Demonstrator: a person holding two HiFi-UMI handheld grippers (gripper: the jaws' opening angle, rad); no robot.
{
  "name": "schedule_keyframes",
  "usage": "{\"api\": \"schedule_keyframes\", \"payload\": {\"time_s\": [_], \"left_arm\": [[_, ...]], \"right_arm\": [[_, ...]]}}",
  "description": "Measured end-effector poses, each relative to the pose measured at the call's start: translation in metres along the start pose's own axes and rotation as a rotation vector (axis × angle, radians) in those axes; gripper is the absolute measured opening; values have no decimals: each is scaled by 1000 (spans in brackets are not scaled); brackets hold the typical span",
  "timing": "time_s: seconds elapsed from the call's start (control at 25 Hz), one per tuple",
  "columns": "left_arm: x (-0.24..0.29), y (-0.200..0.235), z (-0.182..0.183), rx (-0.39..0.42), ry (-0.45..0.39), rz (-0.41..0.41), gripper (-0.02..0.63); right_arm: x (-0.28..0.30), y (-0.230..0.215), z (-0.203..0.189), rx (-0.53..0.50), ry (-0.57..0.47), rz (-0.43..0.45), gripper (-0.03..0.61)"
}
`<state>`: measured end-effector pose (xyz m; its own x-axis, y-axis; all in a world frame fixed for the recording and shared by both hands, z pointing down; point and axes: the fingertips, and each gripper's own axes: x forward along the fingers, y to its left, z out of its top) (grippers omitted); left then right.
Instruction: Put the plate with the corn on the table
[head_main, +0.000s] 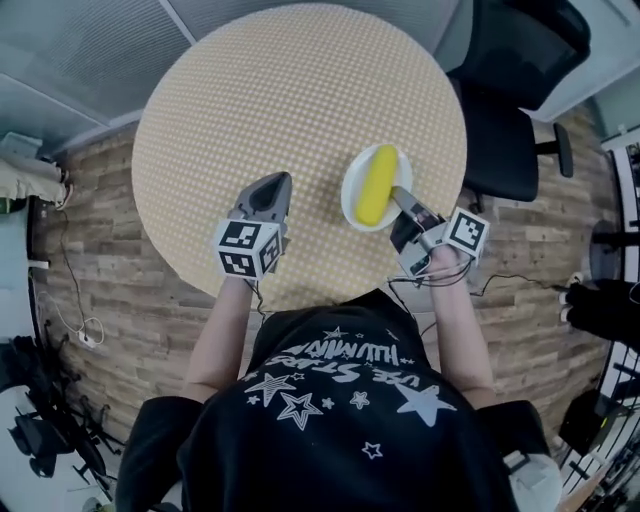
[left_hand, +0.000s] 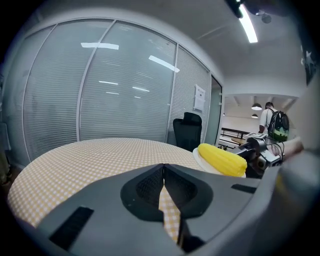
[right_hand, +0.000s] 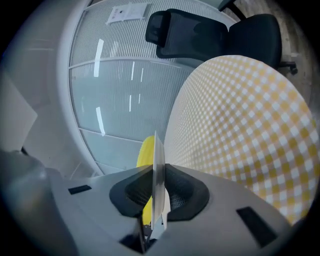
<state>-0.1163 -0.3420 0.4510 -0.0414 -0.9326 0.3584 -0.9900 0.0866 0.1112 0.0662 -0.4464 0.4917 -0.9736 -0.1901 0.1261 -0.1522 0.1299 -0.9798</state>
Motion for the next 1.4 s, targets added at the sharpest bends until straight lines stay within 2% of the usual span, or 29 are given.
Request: {"api": "schedule_keyframes", "payload": {"time_s": [0.28, 0.6, 0.8, 1.4], "left_arm": [[40, -8, 7, 8, 11, 51, 8], [75, -1, -1, -32, 42, 125, 8], [97, 10, -9, -54, 69, 143, 8], [116, 4, -38, -85, 139, 148, 8]], "right_arm": [[28, -23, 27, -24, 125, -8, 55], [70, -40, 47, -43, 259, 16, 55], [105, -52, 53, -53, 324, -3, 55], [123, -85, 48, -60, 393, -69, 55]]}}
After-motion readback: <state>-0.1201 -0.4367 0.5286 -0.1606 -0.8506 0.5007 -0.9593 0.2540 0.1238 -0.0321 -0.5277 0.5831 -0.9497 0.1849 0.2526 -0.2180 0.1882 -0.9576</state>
